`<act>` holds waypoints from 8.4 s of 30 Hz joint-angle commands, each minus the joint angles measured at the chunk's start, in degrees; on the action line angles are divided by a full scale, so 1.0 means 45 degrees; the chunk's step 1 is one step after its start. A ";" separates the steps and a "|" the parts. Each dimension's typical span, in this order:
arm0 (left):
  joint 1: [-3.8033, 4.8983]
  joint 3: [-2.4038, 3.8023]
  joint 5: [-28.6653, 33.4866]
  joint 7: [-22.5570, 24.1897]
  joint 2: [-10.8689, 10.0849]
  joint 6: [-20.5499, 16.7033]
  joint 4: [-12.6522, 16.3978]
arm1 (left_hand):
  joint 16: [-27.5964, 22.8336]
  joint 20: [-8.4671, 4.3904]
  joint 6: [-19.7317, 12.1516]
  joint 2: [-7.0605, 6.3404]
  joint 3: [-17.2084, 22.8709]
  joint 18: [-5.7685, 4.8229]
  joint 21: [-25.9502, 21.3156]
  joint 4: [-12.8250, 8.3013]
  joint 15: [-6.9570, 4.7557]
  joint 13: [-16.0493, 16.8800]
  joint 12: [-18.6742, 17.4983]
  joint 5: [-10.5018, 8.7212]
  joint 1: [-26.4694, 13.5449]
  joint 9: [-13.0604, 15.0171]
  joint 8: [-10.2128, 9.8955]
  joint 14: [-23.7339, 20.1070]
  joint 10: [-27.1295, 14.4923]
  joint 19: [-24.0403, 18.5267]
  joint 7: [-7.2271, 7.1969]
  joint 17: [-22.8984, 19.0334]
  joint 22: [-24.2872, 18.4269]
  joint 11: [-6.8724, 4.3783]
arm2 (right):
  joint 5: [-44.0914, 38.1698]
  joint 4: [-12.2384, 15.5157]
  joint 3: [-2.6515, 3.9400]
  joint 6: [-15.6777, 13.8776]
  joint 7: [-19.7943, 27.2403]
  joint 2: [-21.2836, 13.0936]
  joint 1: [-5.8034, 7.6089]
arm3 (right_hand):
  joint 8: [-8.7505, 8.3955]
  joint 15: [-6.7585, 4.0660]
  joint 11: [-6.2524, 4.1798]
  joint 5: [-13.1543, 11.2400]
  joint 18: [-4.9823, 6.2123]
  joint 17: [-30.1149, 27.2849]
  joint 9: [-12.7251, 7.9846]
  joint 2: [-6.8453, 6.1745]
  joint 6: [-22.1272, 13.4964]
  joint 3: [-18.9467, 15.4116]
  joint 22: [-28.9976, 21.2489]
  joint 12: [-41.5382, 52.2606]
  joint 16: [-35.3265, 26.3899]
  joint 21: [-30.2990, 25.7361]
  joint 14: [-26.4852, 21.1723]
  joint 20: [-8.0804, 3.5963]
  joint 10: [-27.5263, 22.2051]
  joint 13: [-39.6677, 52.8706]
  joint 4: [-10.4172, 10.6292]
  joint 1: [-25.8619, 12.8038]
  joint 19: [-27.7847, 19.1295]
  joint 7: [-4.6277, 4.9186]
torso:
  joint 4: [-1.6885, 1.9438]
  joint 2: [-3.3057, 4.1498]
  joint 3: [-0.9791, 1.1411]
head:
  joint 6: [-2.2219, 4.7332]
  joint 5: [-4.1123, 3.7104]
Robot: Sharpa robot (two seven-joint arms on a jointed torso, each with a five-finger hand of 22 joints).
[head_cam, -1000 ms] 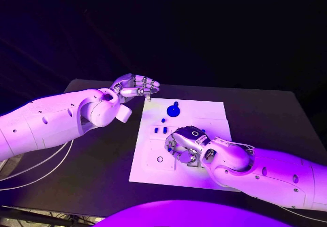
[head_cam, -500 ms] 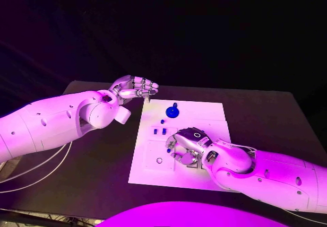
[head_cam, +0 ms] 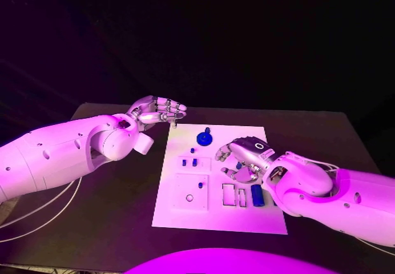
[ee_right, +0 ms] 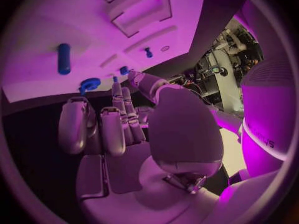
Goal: Assemble the parts on the task board
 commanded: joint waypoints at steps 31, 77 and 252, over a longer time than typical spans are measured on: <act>0.0014 0.0000 0.0086 -0.0003 0.0035 0.0345 -0.0026 | -0.0056 -0.0005 -0.0079 0.0111 -0.0007 0.0187 -0.0050 -0.0047 0.0054 -0.0018 0.0063 0.0071 -0.0070 0.0003 -0.0038 -0.0013 -0.0081 -0.0108 0.0171 -0.0030 -0.0018 0.0006 | 0.1297 -0.1047 0.0010 0.3186 -0.0346 -0.0595 0.0716 | -0.1012 -0.0021 -0.0125 0.0057 0.0138 -0.0130 -0.0110 0.1477 -0.0372 -0.7240 0.1662 0.3299 0.0090 -0.0778 0.0424 -0.0078 -0.1743 -0.0376 0.3673 0.3815 0.0167 -0.0239 | 0.0025 0.0014 -0.0014 | 0.0050 -0.0274; 0.0014 0.0000 0.0081 -0.0119 0.0046 0.0444 -0.0131 | -0.0078 0.0005 -0.0070 0.0156 -0.0022 0.0190 -0.0073 -0.0048 0.0058 -0.0024 0.0127 0.0073 -0.0115 0.0010 -0.0026 0.0004 -0.0099 -0.0113 0.0168 -0.0064 -0.0037 0.0004 | 0.1731 -0.0754 0.0018 0.1228 -0.0273 -0.0462 0.0460 | -0.0226 -0.0424 -0.0616 -0.1001 -0.0122 0.0208 0.0602 0.0993 0.1557 -0.0210 0.2415 0.1076 0.0408 0.0693 0.0569 -0.0479 0.2014 -0.0287 0.2088 0.2377 0.0592 -0.0379 | 0.0007 -0.0001 -0.0005 | 0.0005 -0.0291; -0.0005 -0.0197 0.0099 -0.0361 0.0106 0.0596 -0.0018 | -0.0120 0.0018 -0.0092 0.0194 -0.0065 0.0188 -0.0136 -0.0069 0.0068 -0.0061 0.0268 0.0074 -0.0230 0.0015 -0.0020 0.0023 -0.0193 -0.0106 0.0173 -0.0141 -0.0093 0.0011 | 0.5477 0.1721 -0.0453 0.1671 -0.3202 -0.3938 -0.0467 | 0.2611 -0.0569 -0.0854 -0.0318 -0.0558 0.3017 0.2181 0.1894 -0.1148 -0.9400 0.3063 1.7430 0.1685 0.3165 0.1081 -0.0596 0.4552 1.7091 0.3777 -0.1444 0.1204 -0.0517 | -0.0038 -0.0024 -0.0014 | 0.0001 -0.1313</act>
